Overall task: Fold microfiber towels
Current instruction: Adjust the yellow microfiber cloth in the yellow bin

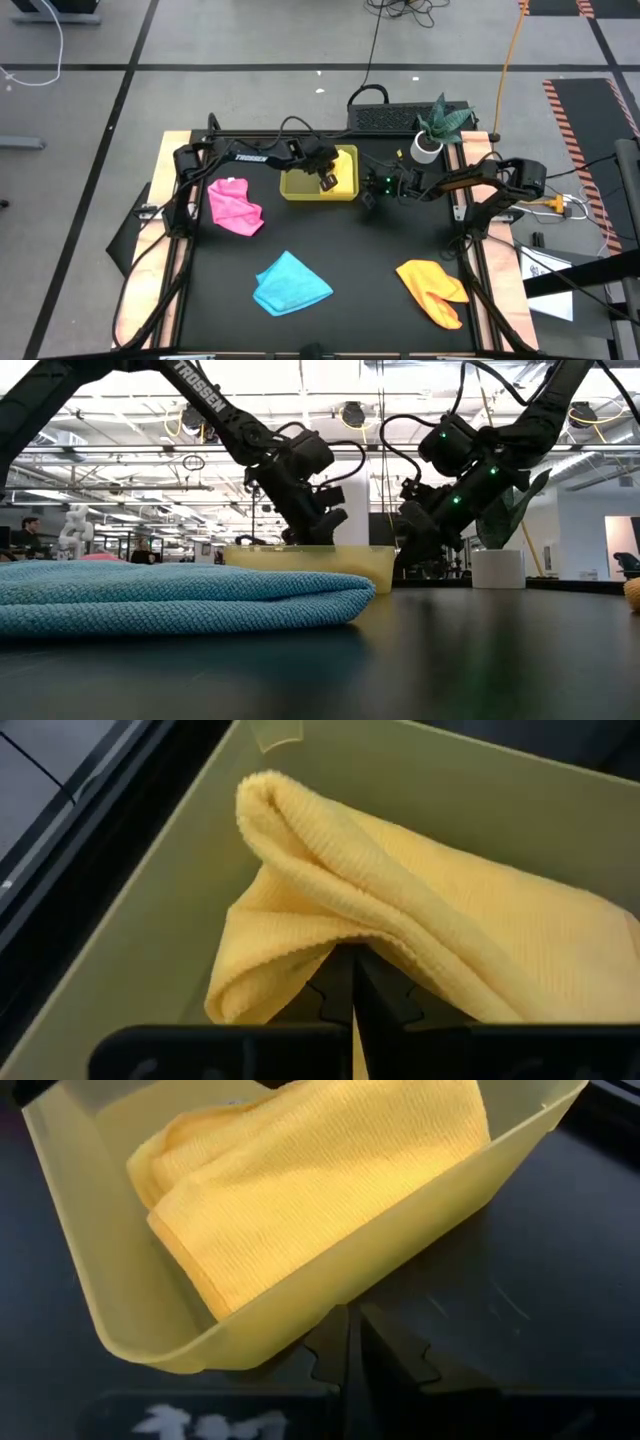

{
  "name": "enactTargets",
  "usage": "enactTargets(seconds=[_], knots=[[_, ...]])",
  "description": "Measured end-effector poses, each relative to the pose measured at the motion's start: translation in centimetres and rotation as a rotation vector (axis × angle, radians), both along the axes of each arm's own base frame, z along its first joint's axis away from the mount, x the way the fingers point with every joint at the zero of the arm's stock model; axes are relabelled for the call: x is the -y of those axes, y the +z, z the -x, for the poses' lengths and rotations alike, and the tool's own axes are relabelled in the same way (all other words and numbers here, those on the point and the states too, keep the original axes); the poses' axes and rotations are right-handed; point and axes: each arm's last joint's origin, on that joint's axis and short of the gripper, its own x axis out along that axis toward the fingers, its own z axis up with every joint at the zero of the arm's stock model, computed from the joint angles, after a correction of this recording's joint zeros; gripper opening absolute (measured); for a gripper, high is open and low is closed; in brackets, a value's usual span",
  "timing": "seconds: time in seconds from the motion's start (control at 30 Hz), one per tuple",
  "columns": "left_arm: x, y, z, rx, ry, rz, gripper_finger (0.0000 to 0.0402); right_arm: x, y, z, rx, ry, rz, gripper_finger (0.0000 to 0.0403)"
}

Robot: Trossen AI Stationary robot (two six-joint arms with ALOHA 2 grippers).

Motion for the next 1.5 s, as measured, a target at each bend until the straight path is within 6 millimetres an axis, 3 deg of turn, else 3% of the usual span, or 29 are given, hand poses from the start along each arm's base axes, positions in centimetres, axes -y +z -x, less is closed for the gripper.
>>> enactTargets(seconds=[0.13, 0.4, 0.53, 0.97, 1.5], knots=[[0.1, -0.1, 0.5, -0.059, 0.018, 0.003, 0.0011, 0.0, -0.1, 0.1, -0.025, 0.008, 0.003, 0.0022], [0.7, 1.6, 3.3, -0.284, 0.151, -0.018, 0.0006, -0.3, -0.4, 0.8, -0.095, 0.002, -0.029, 0.0022], [0.2, 1.5, 3.8, -0.298, 0.175, 0.022, 0.0004, -0.3, -0.3, 0.7, -0.084, -0.009, -0.036, 0.0022], [-0.8, -1.8, 1.4, -0.14, 0.099, 0.092, 0.0006, 0.0, -0.3, 0.2, -0.031, -0.001, -0.006, 0.0022], [-0.5, -1.1, 0.3, 0.026, 0.037, 0.182, 0.0002, 0.1, 0.0, -0.2, 0.017, 0.003, 0.014, 0.0022]])
